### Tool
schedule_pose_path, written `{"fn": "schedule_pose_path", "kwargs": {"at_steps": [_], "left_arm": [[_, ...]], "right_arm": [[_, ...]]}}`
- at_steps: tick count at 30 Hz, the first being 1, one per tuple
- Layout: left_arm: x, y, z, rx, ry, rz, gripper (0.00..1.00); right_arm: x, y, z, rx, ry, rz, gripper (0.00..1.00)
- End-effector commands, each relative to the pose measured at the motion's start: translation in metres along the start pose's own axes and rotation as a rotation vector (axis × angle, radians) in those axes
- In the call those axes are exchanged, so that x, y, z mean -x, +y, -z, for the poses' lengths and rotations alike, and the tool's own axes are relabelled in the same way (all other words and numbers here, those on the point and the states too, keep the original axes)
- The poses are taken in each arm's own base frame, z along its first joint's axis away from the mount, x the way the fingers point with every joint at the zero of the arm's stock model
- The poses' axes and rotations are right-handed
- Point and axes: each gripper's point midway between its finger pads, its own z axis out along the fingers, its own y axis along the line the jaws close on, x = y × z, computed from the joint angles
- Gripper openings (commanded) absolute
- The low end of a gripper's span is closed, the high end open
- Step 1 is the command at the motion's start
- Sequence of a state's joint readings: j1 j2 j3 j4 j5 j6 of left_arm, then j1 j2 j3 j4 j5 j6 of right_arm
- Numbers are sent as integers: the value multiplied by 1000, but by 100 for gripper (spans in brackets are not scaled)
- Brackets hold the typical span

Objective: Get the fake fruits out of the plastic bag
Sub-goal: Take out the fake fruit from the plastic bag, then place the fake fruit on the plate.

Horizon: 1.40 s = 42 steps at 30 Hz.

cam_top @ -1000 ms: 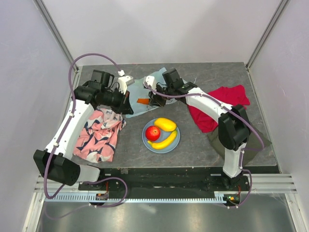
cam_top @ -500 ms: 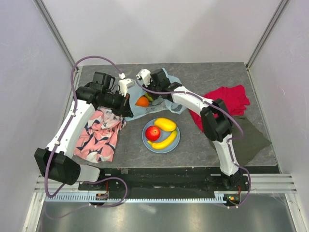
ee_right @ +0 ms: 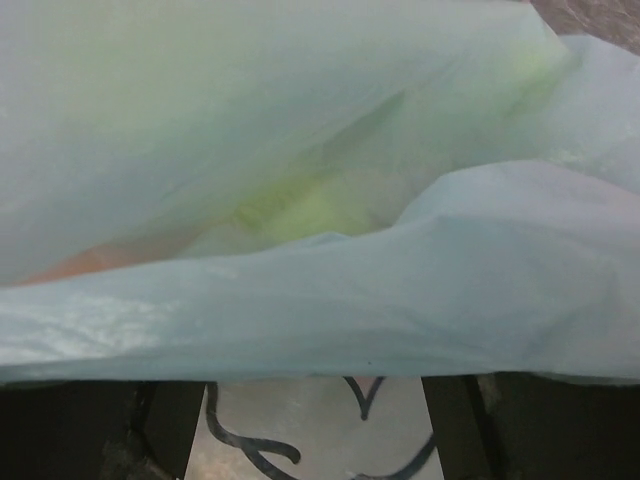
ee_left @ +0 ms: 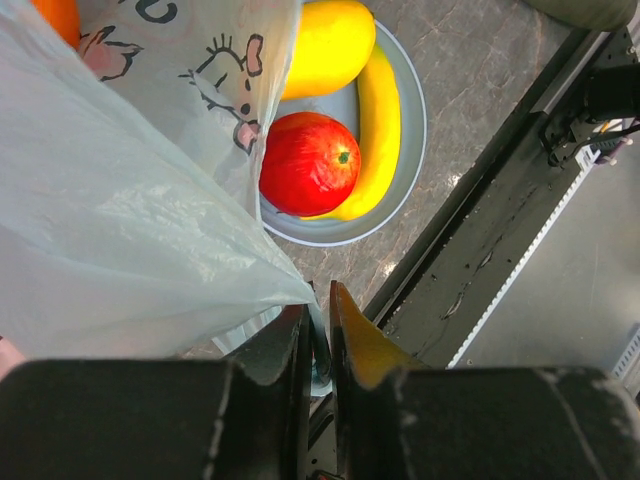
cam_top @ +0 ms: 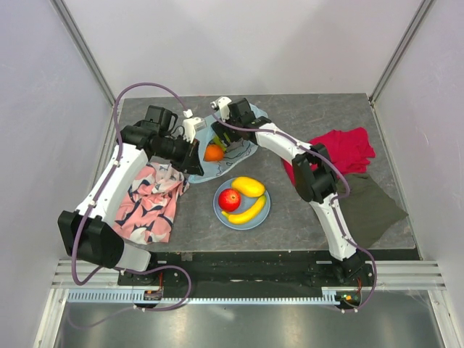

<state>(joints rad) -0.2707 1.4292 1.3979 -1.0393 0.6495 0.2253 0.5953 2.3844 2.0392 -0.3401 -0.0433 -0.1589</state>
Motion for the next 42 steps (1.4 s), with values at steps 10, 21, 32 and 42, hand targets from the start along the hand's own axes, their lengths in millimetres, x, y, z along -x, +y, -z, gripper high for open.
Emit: {"fn": "schedule_pose_path", "kwargs": {"at_steps": [10, 21, 32, 42], "left_arm": [[11, -9, 2, -37, -31, -48, 15], [20, 0, -4, -18, -34, -40, 14], [49, 29, -15, 53, -50, -67, 2], [76, 48, -9, 158, -85, -89, 2]], "right_arm": [[20, 19, -26, 117, -59, -118, 93], [45, 12, 27, 196, -106, -98, 50], [49, 58, 198, 647, -203, 116, 51], [-23, 88, 255, 758, -63, 512, 48]]}}
